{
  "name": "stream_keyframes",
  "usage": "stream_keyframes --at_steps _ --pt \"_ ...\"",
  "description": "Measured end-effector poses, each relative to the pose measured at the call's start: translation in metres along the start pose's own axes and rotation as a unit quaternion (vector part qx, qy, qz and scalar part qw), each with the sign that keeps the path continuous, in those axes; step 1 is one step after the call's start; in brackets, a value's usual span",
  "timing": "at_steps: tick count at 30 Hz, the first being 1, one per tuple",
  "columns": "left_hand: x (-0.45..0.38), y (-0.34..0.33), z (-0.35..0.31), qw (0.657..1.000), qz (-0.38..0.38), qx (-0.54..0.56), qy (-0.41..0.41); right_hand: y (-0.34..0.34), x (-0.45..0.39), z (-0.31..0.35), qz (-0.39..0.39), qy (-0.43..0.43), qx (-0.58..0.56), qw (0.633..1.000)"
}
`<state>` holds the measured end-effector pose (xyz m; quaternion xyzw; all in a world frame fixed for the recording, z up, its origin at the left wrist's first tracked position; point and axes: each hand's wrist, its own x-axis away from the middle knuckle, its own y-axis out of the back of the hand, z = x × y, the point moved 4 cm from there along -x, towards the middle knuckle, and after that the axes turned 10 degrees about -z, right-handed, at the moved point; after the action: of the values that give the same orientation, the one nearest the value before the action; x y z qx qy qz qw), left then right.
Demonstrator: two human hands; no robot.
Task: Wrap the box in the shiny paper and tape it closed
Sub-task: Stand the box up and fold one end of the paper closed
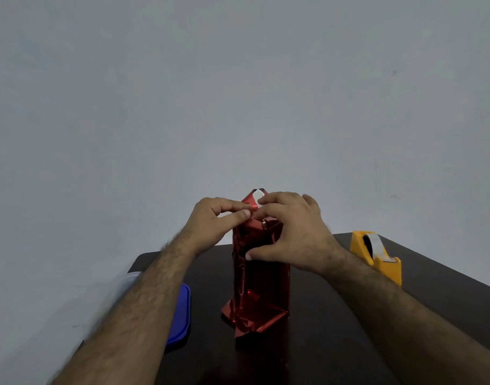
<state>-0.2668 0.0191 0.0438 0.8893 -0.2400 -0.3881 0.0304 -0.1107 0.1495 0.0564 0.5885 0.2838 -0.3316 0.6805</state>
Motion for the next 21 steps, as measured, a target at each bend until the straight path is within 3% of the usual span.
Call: stream_keyframes --at_steps 4,9,14,21 --pt "-0.002 0.001 0.004 1.000 0.016 -0.025 -0.007 -0.001 0.002 -0.005 -0.027 -0.001 -0.036 0.999" --pt "-0.004 -0.001 0.006 0.999 0.010 -0.042 -0.014 0.011 0.014 -0.013 -0.160 -0.030 -0.171 0.972" --pt "-0.005 -0.005 0.007 0.995 -0.011 -0.094 -0.029 0.020 0.033 -0.042 -0.232 -0.090 -0.198 0.948" --pt "-0.003 -0.014 0.000 0.988 -0.035 -0.139 -0.056 0.007 0.061 -0.132 -0.168 -0.289 -0.141 0.932"
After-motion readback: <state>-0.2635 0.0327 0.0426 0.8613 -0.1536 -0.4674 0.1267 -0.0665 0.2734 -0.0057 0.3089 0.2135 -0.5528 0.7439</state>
